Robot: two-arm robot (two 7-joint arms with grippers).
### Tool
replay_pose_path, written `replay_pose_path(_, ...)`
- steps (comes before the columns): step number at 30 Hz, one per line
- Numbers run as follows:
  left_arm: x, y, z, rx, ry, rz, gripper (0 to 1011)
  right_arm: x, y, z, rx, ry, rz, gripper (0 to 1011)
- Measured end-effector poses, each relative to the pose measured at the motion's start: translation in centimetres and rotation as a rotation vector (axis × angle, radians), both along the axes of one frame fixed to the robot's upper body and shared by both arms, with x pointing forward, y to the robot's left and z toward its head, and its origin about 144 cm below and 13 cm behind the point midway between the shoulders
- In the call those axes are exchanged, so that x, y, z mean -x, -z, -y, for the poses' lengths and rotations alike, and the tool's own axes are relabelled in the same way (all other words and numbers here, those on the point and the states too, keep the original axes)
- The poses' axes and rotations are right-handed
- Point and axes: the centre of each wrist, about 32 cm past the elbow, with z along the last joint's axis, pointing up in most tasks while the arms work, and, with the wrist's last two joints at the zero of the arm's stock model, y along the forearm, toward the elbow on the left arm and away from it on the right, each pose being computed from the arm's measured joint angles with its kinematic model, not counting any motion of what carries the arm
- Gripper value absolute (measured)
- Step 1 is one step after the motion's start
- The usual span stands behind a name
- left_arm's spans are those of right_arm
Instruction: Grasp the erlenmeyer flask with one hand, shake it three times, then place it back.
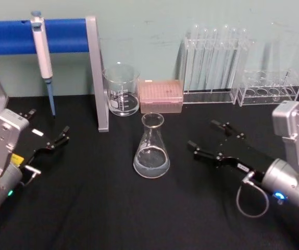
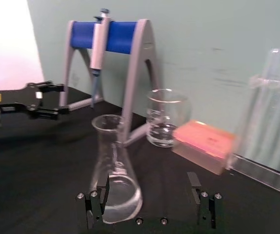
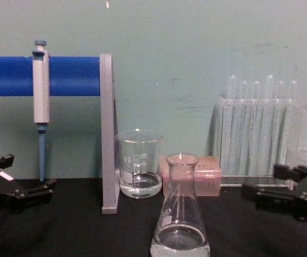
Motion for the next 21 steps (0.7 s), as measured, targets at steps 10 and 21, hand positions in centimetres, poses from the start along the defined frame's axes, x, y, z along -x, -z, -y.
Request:
replay_pose_path(10,0.0,0.0,0.0,0.000,0.000,0.000,1001,-0.9,0.4,-2.5,-0.019,-0.078,-0.011,1000)
replay_pose_path(21,0.0,0.0,0.0,0.000,0.000,0.000,1001,-2.6,0.9,-4.7,-0.025,-0.117,-0.019,1000)
